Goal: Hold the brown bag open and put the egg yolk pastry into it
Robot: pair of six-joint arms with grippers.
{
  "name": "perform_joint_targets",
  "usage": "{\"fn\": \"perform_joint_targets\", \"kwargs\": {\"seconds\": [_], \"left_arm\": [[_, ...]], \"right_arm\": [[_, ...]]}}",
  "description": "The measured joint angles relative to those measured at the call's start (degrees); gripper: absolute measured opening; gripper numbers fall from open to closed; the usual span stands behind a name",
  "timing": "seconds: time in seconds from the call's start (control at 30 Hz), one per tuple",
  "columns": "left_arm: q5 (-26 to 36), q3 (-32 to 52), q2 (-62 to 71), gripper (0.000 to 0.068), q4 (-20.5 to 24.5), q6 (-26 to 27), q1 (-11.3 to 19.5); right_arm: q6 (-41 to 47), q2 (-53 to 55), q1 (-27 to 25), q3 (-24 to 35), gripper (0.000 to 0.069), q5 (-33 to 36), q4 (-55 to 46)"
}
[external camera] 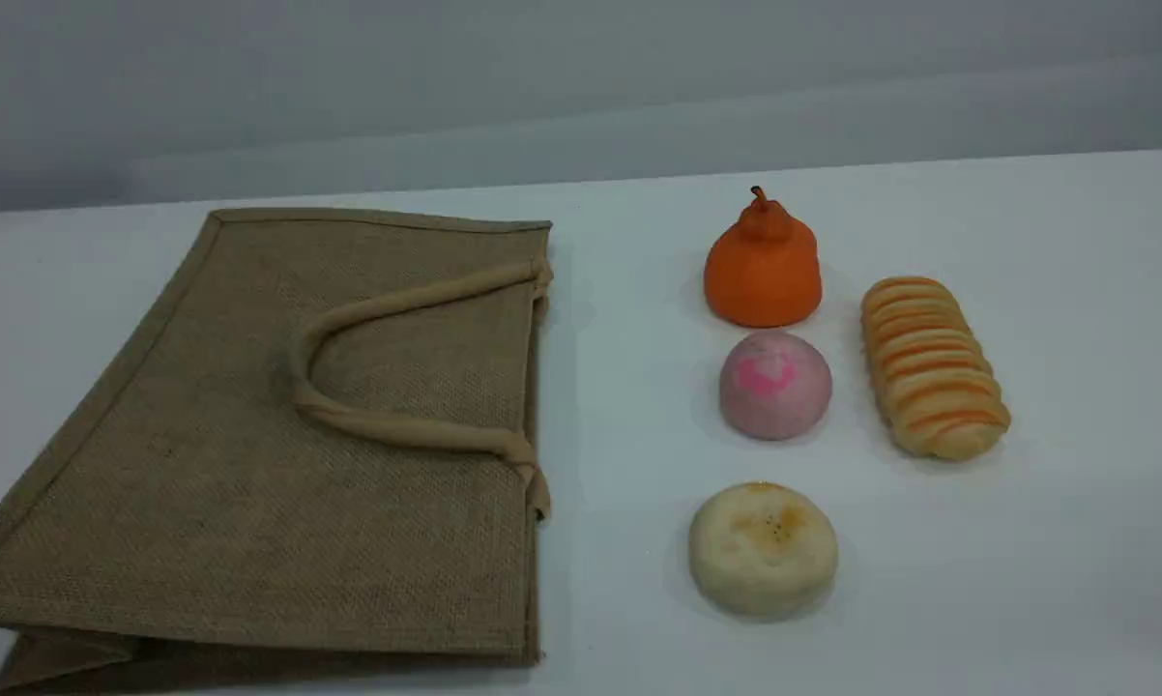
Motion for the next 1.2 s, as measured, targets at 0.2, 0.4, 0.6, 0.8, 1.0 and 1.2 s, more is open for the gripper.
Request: {"fn": "perform_joint_targets", "kwargs": {"seconds": [0.2, 0.4, 0.6, 0.8, 1.0, 1.2], "left_arm": [[-7.05, -2.79, 8.68, 0.0556, -2.79, 0.78, 0.0], [-15.51, -7.67, 24.65, 0.0556, -2.43, 1.64, 0.0], [-22.12, -11.72, 40.88, 0.0556, -2.41, 1.88, 0.0], [-24.13, -15.89, 56.07, 0.0556, -2.56, -0.57, 0.0], [-27.51, -19.0, 69.98, 0.0556, -3.23, -1.59, 0.0], [-32.23, -21.77, 81.35, 0.0556, -7.58, 0.24, -0.76]], "right_arm": [[-4.38, 5.83, 0.0, -1.59, 0.0512, -4.14, 4.9], [-9.84, 18.71, 0.0, -1.74, 0.0512, -16.96, 13.46], [-19.02, 33.56, 0.0, -3.64, 0.0512, -28.16, 22.37], [-27.94, 49.52, 0.0, -7.36, 0.0512, -29.07, 33.2], [-36.77, 63.19, 0.0, -10.73, 0.0512, -29.99, 44.27], [-45.6, 72.48, 0.0, -11.36, 0.0512, -31.21, 54.57]]}}
